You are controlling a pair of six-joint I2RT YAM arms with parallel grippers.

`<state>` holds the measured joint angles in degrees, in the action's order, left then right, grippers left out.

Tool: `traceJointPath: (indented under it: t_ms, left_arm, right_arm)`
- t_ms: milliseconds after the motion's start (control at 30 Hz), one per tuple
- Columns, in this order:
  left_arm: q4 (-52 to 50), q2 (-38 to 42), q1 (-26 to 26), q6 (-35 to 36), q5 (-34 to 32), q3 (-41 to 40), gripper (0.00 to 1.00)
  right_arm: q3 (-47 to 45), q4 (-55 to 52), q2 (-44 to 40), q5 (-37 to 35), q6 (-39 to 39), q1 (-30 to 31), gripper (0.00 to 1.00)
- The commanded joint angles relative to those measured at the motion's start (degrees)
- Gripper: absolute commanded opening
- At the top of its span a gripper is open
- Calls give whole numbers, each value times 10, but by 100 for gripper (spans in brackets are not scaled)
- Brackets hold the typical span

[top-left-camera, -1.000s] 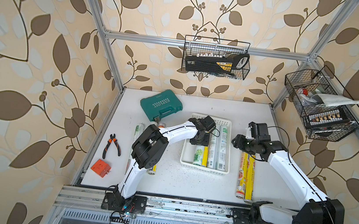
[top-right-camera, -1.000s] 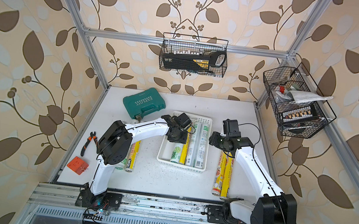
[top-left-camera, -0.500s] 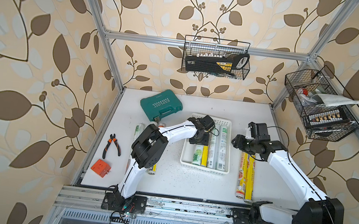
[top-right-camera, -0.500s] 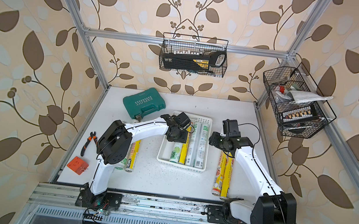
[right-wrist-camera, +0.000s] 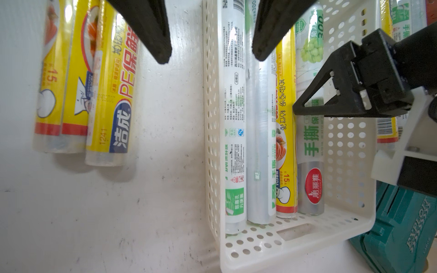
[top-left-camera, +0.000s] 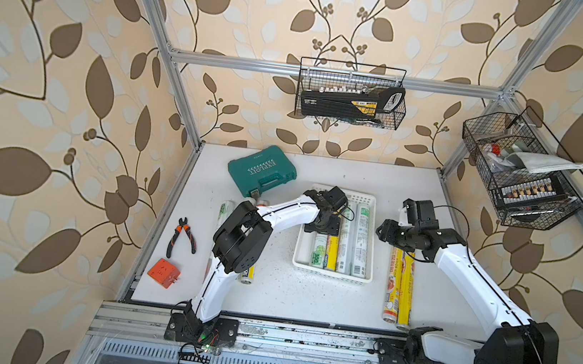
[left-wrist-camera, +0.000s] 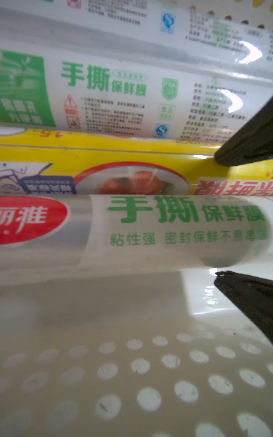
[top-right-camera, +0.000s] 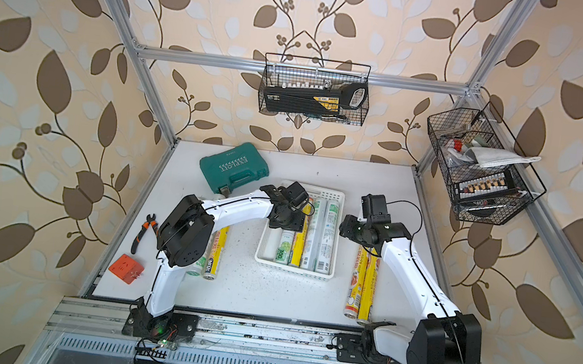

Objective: Put the plastic wrap into the basket
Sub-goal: Place the plastic wrap in the basket.

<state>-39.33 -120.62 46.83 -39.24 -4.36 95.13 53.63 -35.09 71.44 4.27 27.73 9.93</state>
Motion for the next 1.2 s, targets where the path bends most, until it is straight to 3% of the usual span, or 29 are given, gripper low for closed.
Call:
traceJointPath:
  t_ms: [0,600,1167]
  left_arm:
    - [-20,40,-2,7,-26,10,78]
    - [-51,133,20,31,-47,31,80]
    - [-47,348,19,38,-134,-124,90]
  right_arm:
    - [4,-17,-4,-11,-8,-2,58]
    - [27,-74,-17,-20,-19,-2,60]
    - [27,-163,-8,-25,17,0,64]
